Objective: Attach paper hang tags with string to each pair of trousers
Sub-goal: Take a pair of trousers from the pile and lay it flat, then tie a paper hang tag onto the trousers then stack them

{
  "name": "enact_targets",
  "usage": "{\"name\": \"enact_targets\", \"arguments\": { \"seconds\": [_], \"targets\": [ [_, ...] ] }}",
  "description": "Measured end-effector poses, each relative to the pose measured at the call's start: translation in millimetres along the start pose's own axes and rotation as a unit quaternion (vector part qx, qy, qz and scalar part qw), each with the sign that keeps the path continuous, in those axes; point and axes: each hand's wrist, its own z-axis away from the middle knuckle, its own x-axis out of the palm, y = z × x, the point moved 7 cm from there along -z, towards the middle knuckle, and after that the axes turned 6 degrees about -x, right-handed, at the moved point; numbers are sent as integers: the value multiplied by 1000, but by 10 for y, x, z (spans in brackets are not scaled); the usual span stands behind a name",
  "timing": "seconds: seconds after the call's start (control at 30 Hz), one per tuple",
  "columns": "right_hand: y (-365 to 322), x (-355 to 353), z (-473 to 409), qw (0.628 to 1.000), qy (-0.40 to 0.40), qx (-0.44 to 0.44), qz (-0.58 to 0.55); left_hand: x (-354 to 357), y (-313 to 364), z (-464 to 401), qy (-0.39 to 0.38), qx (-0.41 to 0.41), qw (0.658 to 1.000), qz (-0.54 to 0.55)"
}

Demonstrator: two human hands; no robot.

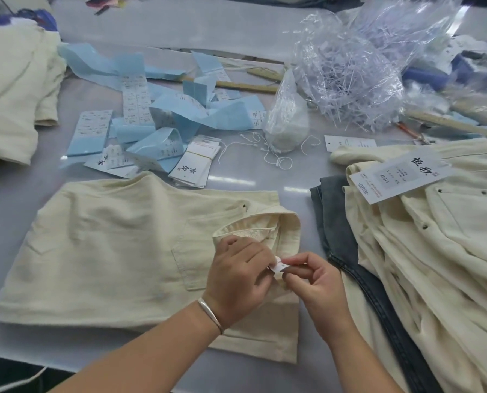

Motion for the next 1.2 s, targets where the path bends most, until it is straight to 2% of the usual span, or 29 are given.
{"name": "enact_targets", "arguments": {
  "seconds": [0.13,0.3,0.4,0.47,0.63,0.73,0.83,0.93,1.0,1.03,1.07,1.13,1.2],
  "targets": [
    [-20,8,35,999,-3,-25,39,-32,34,51,10,27,1000,-8],
    [-217,-24,42,988,8,-101,115,-116,17,109,10,46,999,-19],
    [-395,-67,-7,977,67,-150,136,-386,-280,34,45,-26,999,-10],
    [-502,71,-89,976,66,-170,122,-670,-622,-62,91,-95,991,-17],
    [-636,992,-405,973,-29,-184,138,-1344,-1840,-191,162,-312,936,-34],
    [-722,1650,-631,953,-60,-214,205,-1695,-2660,-117,164,-414,895,-33],
    [-704,2377,-972,951,-78,-192,229,-1959,-3453,-29,147,-492,858,-29],
    [-584,3211,-1391,953,-93,-154,245,-1891,-4005,-113,59,-515,855,23],
    [-492,3731,-1698,950,-101,-136,262,-1747,-4239,-213,-21,-502,864,40],
    [-449,3954,-1853,948,-103,-127,273,-1733,-4343,-266,-31,-491,870,35],
    [-416,4145,-2003,946,-102,-121,284,-1772,-4453,-327,-10,-478,878,24],
    [-381,4412,-2279,944,-80,-120,296,-1971,-4663,-440,88,-456,886,-8],
    [-351,4553,-2536,946,-40,-122,297,-2143,-4912,-523,158,-467,870,-14]
  ]
}}
